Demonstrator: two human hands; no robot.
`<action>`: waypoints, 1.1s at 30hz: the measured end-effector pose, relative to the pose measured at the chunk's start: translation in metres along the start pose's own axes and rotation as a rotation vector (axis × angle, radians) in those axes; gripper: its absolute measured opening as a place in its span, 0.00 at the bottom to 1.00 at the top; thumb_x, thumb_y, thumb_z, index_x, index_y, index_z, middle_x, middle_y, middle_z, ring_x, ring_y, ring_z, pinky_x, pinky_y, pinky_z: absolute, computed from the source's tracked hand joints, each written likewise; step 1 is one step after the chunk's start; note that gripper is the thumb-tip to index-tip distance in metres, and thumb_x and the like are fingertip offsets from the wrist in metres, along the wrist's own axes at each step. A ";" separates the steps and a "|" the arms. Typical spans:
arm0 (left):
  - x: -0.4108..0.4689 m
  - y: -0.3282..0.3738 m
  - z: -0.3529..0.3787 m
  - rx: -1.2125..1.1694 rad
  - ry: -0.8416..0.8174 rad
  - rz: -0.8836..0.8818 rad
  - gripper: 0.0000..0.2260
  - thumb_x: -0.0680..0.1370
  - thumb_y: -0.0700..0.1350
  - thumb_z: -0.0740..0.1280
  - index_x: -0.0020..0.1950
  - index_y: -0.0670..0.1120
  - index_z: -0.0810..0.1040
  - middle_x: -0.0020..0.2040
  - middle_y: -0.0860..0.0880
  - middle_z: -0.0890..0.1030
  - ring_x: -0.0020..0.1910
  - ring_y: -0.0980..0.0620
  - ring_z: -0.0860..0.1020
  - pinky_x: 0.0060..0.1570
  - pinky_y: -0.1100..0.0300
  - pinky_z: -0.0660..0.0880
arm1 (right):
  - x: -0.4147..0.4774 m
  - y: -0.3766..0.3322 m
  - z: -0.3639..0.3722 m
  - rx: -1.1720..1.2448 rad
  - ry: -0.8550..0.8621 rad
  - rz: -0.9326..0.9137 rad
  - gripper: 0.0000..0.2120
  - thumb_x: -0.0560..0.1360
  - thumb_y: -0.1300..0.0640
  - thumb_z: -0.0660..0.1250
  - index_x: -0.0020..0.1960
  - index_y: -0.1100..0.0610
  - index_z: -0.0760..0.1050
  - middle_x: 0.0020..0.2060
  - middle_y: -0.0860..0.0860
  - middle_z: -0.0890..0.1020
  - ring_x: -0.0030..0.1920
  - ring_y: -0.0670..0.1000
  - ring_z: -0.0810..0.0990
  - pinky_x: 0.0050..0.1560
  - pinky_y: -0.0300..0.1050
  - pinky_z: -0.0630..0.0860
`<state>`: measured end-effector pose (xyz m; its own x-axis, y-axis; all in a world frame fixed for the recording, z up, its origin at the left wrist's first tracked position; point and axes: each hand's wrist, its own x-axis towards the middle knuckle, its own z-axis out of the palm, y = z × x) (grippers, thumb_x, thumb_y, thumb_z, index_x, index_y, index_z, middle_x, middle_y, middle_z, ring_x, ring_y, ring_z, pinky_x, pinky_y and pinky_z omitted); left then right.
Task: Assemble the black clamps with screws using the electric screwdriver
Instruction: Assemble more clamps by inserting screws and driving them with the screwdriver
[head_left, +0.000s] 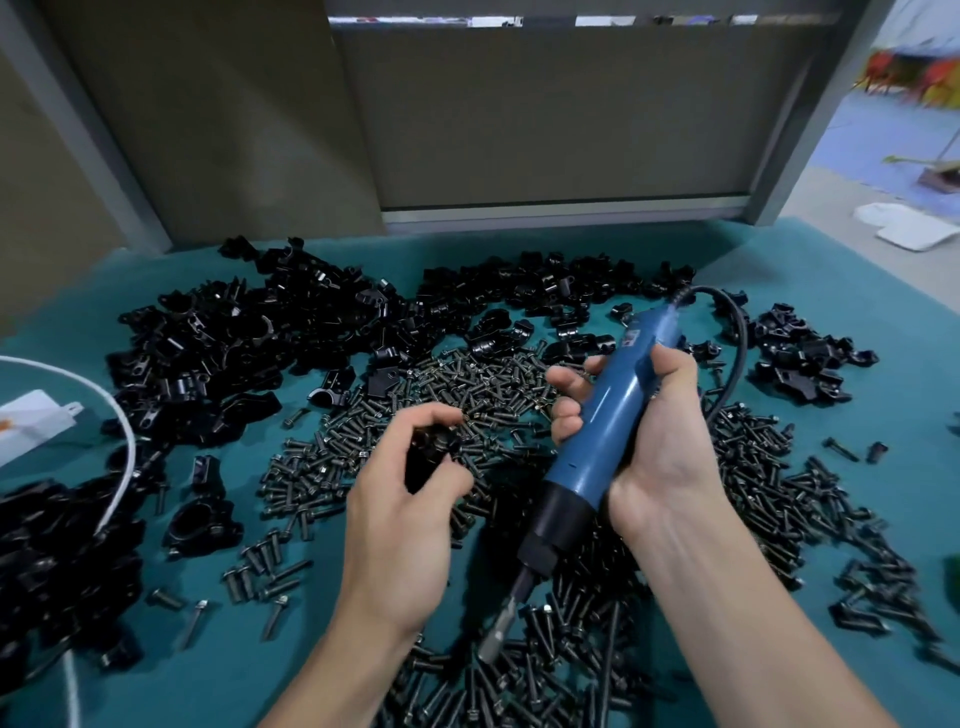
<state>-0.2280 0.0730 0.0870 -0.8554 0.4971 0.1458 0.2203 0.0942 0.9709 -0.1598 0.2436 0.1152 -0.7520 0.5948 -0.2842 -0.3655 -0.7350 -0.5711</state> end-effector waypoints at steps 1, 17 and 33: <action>0.001 -0.001 -0.001 -0.006 -0.001 -0.007 0.17 0.72 0.49 0.66 0.60 0.61 0.80 0.41 0.47 0.78 0.34 0.57 0.73 0.40 0.53 0.71 | 0.000 0.001 0.000 -0.008 0.004 0.011 0.21 0.78 0.39 0.63 0.47 0.58 0.72 0.45 0.61 0.82 0.30 0.53 0.75 0.27 0.42 0.75; 0.011 -0.008 -0.004 -0.098 0.045 -0.114 0.25 0.66 0.48 0.67 0.61 0.66 0.78 0.64 0.63 0.79 0.71 0.62 0.71 0.64 0.51 0.66 | 0.000 -0.003 -0.008 0.091 -0.020 0.075 0.21 0.69 0.49 0.70 0.57 0.58 0.72 0.51 0.62 0.83 0.34 0.54 0.76 0.35 0.45 0.77; 0.017 -0.004 -0.014 -0.381 0.001 -0.237 0.12 0.79 0.33 0.68 0.50 0.51 0.81 0.41 0.53 0.81 0.41 0.54 0.78 0.47 0.54 0.76 | -0.001 -0.009 0.009 0.015 -0.003 -0.098 0.15 0.69 0.58 0.73 0.52 0.59 0.71 0.46 0.61 0.82 0.31 0.51 0.75 0.30 0.42 0.76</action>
<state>-0.2502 0.0686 0.0883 -0.8621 0.4989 -0.0889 -0.1698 -0.1192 0.9782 -0.1603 0.2465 0.1277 -0.7142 0.6627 -0.2252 -0.4451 -0.6783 -0.5847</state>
